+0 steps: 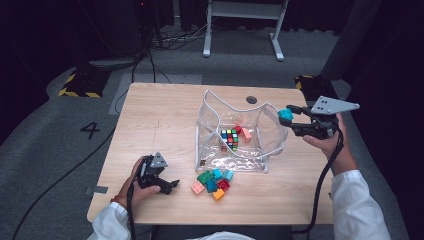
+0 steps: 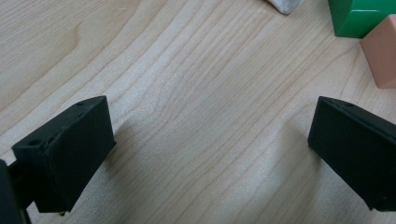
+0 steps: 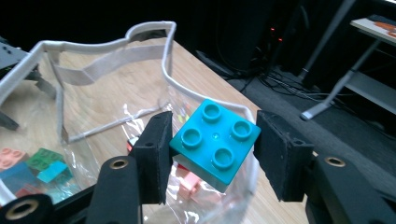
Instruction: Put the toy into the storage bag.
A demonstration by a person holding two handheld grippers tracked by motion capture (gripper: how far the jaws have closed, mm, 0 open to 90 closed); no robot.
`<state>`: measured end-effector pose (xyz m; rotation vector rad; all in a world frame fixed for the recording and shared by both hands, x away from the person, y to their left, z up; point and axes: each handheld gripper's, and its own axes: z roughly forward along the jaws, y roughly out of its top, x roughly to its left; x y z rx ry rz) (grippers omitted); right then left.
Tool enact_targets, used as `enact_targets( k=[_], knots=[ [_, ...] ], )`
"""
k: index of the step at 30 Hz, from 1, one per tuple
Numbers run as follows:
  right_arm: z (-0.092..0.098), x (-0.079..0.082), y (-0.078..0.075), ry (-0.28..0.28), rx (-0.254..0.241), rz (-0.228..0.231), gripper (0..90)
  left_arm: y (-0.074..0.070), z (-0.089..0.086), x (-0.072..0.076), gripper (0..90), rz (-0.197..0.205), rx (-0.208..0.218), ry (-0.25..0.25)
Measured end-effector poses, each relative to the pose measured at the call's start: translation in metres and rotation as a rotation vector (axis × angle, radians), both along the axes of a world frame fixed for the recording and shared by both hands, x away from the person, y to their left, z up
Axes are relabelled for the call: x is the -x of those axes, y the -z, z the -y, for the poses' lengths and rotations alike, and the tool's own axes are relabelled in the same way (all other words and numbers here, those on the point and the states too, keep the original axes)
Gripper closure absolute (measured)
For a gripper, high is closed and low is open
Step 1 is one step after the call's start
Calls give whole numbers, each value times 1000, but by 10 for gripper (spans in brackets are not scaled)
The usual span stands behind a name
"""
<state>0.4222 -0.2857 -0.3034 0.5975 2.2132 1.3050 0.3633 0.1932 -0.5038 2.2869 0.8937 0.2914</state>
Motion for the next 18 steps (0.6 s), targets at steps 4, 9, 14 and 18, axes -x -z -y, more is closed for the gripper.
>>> enact_targets(
  k=[4,9,14,18],
  knots=[
    [-14,-6,-2,-27,40,-2,480,0,0,0,4,0,0,0],
    [-33,-15,0,-81,82,-13,480,0,0,0,4,1,-1,0],
    [-50,-23,5,-118,117,-41,480,0,0,0,4,0,0,0],
    [-66,-30,9,-131,169,-58,480,0,0,0,3,1,-1,0]
  ],
)
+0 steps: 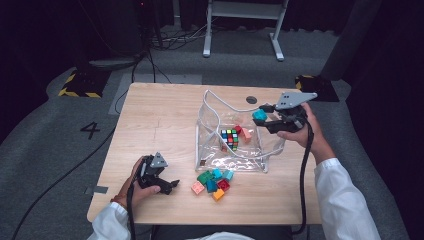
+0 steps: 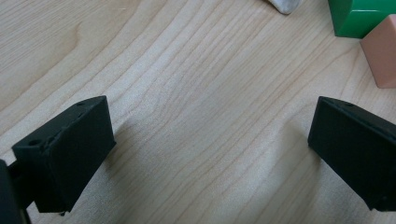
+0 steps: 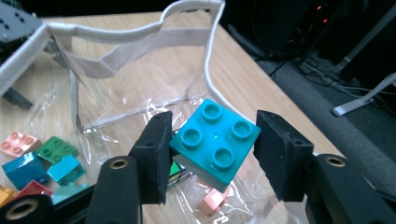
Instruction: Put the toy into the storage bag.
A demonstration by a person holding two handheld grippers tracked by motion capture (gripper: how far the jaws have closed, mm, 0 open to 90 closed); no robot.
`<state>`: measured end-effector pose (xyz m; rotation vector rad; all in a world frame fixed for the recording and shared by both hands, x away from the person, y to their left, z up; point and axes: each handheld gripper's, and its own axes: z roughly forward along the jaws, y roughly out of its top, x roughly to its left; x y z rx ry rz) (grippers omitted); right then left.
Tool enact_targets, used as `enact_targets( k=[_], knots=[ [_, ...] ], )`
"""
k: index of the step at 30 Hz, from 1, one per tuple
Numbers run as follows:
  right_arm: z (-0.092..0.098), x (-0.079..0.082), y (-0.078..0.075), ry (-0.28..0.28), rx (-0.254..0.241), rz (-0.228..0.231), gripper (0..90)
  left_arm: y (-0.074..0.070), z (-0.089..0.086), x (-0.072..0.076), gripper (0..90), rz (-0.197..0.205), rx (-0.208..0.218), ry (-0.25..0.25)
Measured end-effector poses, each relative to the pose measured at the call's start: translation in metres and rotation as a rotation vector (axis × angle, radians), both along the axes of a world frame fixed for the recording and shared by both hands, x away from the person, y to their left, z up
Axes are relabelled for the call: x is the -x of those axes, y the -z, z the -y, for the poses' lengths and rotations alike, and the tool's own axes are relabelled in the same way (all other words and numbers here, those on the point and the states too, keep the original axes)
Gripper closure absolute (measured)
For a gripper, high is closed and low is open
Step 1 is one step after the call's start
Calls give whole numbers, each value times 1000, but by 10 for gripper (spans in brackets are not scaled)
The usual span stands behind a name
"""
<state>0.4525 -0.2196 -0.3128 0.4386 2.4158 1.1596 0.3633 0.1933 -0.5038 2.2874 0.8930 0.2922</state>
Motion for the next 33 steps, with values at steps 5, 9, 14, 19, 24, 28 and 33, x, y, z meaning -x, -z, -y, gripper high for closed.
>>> enact_targets(
  k=[5,9,14,19,24,28,33],
  knots=[
    [-18,-8,7,-27,62,-19,480,0,0,0,4,0,0,0],
    [-32,-14,13,-30,126,-44,480,0,0,0,4,0,0,0],
    [-44,-21,19,-48,243,-66,480,0,0,0,4,0,0,0],
    [-47,-28,28,-53,315,-89,480,0,0,0,4,0,0,0],
    [-43,-33,35,-34,406,-120,479,0,0,0,4,0,1,-1],
    [-34,-34,38,-8,532,-156,479,0,0,0,4,0,0,0],
    [-16,-35,37,39,591,-179,479,0,0,0,4,0,1,0]
  ],
)
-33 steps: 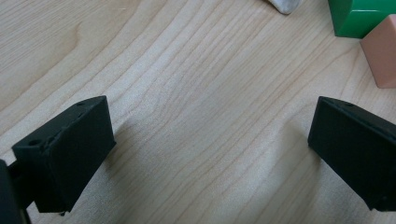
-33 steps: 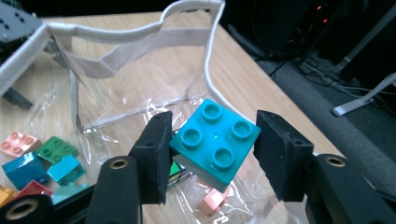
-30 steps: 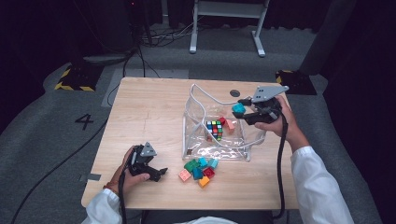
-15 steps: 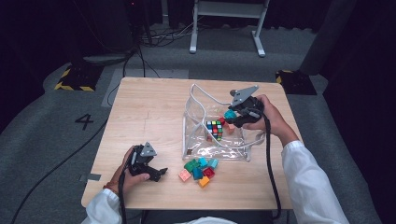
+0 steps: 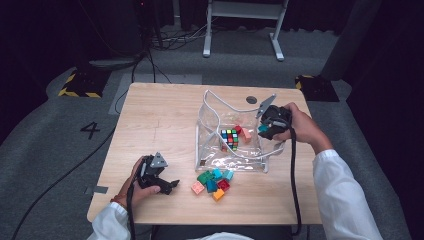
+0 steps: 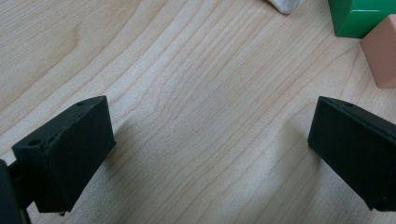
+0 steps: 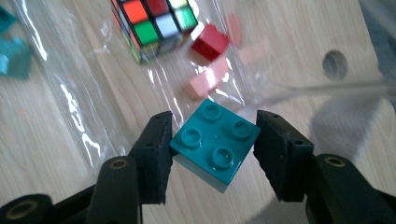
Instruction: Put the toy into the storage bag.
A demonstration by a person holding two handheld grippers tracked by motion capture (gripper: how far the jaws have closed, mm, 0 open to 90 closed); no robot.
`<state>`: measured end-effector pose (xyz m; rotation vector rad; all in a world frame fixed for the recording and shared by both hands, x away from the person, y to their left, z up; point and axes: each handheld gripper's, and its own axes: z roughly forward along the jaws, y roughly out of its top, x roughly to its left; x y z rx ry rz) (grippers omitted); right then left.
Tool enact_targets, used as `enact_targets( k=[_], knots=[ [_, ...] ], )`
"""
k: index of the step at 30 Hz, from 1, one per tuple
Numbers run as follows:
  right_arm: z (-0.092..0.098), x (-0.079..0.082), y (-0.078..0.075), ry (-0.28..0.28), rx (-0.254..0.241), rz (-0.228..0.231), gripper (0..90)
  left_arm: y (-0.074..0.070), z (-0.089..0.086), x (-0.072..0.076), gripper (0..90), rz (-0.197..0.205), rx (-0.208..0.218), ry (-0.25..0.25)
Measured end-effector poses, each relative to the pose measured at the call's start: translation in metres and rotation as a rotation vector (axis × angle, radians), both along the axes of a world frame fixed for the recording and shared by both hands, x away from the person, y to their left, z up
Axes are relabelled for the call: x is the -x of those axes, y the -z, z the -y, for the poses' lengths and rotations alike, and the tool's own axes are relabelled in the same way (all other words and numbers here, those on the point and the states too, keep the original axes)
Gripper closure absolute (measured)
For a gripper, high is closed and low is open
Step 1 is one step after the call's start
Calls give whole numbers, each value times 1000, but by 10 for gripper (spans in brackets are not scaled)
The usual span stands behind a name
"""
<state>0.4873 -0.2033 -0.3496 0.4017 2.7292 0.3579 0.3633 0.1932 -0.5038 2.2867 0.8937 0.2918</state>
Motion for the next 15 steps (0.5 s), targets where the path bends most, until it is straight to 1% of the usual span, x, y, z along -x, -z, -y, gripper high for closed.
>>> enact_targets(
  k=[2,6,7,9,10,11,12,14,15],
  knots=[
    [5,1,0,20,4,5,479,0,0,0,4,0,0,0],
    [9,4,2,4,18,19,479,0,0,0,4,1,0,0],
    [9,5,2,4,18,22,478,0,0,0,4,0,0,0],
    [9,5,2,6,-1,26,477,0,0,0,4,-1,0,1],
    [10,6,1,0,-28,29,476,0,0,0,4,1,0,0],
    [11,6,1,-4,-40,31,471,0,0,0,4,1,0,0],
    [12,8,1,-6,-61,35,443,0,0,0,4,0,0,0],
    [15,10,-2,-19,-104,47,423,0,0,0,4,0,0,0],
    [17,11,-3,-27,-141,56,422,0,0,0,4,0,0,0]
  ],
)
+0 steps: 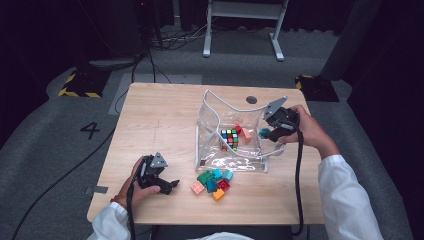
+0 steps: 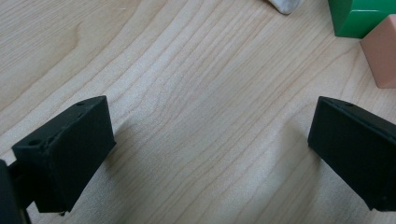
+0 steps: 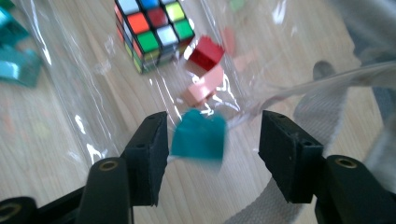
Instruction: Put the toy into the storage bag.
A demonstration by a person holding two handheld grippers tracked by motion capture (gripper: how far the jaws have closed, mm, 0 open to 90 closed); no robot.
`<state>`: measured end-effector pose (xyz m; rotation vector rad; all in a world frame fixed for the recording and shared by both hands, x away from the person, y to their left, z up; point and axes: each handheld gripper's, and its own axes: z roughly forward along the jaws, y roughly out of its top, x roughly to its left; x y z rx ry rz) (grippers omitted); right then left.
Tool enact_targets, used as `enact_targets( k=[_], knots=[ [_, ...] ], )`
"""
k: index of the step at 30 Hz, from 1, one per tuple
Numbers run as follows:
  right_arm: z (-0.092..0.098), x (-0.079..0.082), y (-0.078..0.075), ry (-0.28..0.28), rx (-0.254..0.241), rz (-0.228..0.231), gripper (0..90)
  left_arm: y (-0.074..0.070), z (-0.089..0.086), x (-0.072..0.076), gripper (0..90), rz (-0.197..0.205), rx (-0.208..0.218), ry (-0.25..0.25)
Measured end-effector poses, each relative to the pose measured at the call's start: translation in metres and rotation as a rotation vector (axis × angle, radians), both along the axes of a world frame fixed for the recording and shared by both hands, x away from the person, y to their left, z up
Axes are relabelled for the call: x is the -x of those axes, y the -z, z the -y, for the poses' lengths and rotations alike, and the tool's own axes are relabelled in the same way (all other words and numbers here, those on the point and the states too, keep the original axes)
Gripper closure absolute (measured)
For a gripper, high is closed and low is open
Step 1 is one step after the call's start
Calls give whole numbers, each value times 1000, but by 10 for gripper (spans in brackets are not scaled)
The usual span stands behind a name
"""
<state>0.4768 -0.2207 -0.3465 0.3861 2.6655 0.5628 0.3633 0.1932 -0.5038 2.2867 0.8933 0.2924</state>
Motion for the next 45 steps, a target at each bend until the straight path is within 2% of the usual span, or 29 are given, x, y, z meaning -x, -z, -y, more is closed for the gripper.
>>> enact_targets(
  k=[1,5,7,11,13,15,18,21,23,27,33,39,42,45],
  knots=[
    [3,1,-2,-5,-51,1,422,0,0,0,4,0,0,0],
    [11,9,-9,-8,-135,31,375,0,0,0,4,-1,2,-1],
    [15,16,-13,13,-208,40,342,0,0,0,4,0,0,0],
    [25,25,-19,49,-305,78,292,0,0,0,4,0,0,0],
    [31,29,-22,54,-371,97,282,0,0,0,4,0,0,0],
    [37,35,-25,79,-411,114,272,0,0,0,4,0,0,0],
    [46,47,-29,101,-425,166,267,0,0,0,4,-1,0,0],
    [56,57,-30,147,-439,192,260,0,0,0,4,0,0,0],
    [64,64,-28,163,-472,178,260,0,0,0,4,0,0,0],
    [78,78,-26,176,-527,194,260,0,0,0,4,0,0,0],
    [94,97,-18,190,-559,224,258,0,0,0,4,0,0,0],
    [101,111,2,201,-585,210,258,0,0,0,4,0,1,0],
    [102,116,16,203,-605,184,262,0,0,0,4,0,0,-1],
    [101,121,33,196,-600,157,268,0,0,0,4,0,0,0]
  ],
)
